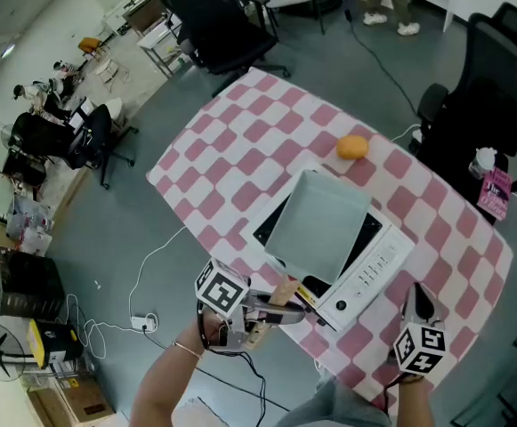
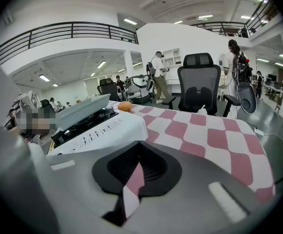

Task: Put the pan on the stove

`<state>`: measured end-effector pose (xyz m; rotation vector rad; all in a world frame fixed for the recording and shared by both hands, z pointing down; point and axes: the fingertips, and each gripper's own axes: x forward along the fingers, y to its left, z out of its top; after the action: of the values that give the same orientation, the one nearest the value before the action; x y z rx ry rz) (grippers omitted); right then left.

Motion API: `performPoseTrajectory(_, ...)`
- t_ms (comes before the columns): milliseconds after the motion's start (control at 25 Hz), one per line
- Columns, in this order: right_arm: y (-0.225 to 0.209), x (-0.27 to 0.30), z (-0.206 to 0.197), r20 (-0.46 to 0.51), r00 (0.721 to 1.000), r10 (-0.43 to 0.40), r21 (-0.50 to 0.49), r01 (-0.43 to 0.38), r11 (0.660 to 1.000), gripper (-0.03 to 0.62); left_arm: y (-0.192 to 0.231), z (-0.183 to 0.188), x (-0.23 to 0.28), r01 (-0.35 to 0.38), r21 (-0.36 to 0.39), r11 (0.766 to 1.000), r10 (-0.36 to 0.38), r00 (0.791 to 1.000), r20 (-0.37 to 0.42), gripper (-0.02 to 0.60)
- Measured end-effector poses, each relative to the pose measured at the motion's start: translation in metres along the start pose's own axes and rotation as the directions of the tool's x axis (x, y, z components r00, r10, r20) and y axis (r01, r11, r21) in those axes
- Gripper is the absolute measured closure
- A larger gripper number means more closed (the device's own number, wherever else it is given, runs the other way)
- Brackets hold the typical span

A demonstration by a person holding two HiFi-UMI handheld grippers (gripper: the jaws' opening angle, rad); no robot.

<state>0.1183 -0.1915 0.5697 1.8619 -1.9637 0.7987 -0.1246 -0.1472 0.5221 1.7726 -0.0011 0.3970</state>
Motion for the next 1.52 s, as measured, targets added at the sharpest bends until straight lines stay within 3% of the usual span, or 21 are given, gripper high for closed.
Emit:
performPoseTrajectory(280,-0.001,-0.002,0.0,0.001,1.0,0.004,0.0,-0.004,1.0,0.585,0.008,0.002,-0.009,-0.036,-0.045,0.998,0.037,0.999,0.034,0.497)
performPoseTrajectory(520,-0.002,-0.004,-0.003,0.004,1.0,0.008,0.0,-0.008,1.0,0.585,0.022,0.001,-0.016,-0.076,-0.063,0.995,0.08,0.995,0.059,0.426)
performPoseTrajectory(1000,-0.005,-0.015,-0.002,0.009,1.0,0.011,-0.003,-0.011,1.0,0.585,0.018,0.007,-0.03,-0.022,-0.106,0.994,0.042,0.98,0.194,0.407)
performPoseTrajectory(1200,-0.001,-0.022,0.0,0.015,1.0,0.023,-0.011,-0.023,1.0,0.585,0.019,0.01,-0.043,-0.031,-0.114,0.993,0.061,0.96,0.272,0.405)
performPoseTrajectory(1520,0.004,-0.038,0.001,0.028,0.999,0.034,-0.032,-0.033,0.999,0.585,0.011,0.008,-0.073,0.006,-0.119,0.993,0.043,0.911,0.41,0.376)
